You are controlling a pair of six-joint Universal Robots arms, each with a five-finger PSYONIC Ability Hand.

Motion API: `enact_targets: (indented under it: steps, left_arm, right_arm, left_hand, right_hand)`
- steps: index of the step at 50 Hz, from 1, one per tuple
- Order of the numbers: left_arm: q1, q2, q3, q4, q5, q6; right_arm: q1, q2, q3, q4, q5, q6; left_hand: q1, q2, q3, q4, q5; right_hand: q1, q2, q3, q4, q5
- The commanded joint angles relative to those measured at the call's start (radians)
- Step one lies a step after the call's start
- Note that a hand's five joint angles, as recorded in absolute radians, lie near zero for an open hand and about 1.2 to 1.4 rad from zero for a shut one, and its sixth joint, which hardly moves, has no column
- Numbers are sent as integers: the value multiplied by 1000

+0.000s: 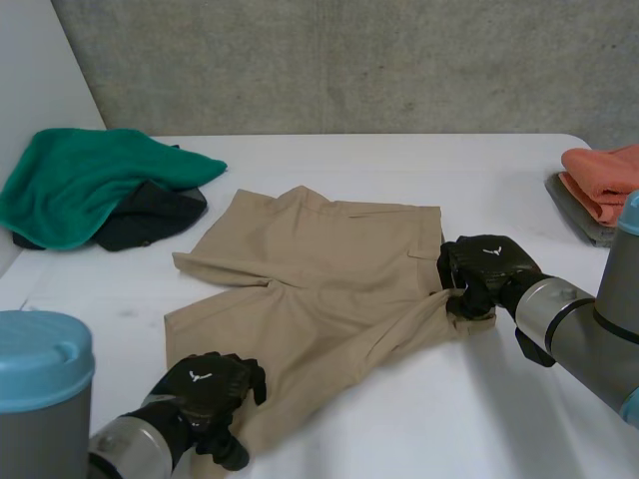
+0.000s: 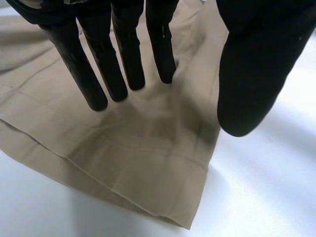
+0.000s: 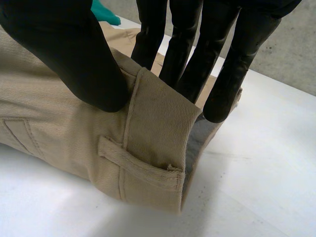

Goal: Fold the laundry.

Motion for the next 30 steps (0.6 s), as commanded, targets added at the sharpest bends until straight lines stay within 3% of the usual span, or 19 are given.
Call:
enact_targets:
  steps: [1, 4, 7, 11, 17, 25, 30]
  left_arm:
    - [-3, -119, 87, 95, -69, 29]
    - [-3, -132, 139, 146, -95, 95]
    - [5, -177, 234, 221, -100, 269]
    - [35, -314, 412, 385, -95, 559]
    - [112, -582, 717, 514, -29, 805]
    - [137, -901, 1136, 539, 106, 842]
    - [157, -1089, 1374, 543, 143, 840]
  right_arm:
    - [3, -5, -7, -2, 0, -19]
    - [14, -3, -18, -2, 3, -68]
    - [15, -5, -36, -6, 9, -159]
    - [18, 16, -97, -45, 21, -245]
    - [92, 147, -261, -203, 125, -271]
    - [109, 409, -534, -312, 185, -388]
    - [124, 595, -728, -384, 210, -444]
  left_hand:
    - [966, 975, 972, 984, 985]
    - [966, 975, 972, 984, 985]
    - [966, 975, 972, 984, 985]
    - [966, 975, 972, 984, 985]
    - [966, 975, 972, 984, 985]
    - [966, 975, 972, 984, 985]
    - [966, 975, 972, 984, 985]
  right_hand:
    - [397, 213, 202, 203, 233]
    - [397, 213, 202, 203, 233]
    - [397, 213, 202, 203, 233]
    - [397, 213, 202, 203, 233]
    - [397, 213, 202, 203, 233]
    - [397, 213, 202, 203, 233]
    - [397, 213, 202, 203, 233]
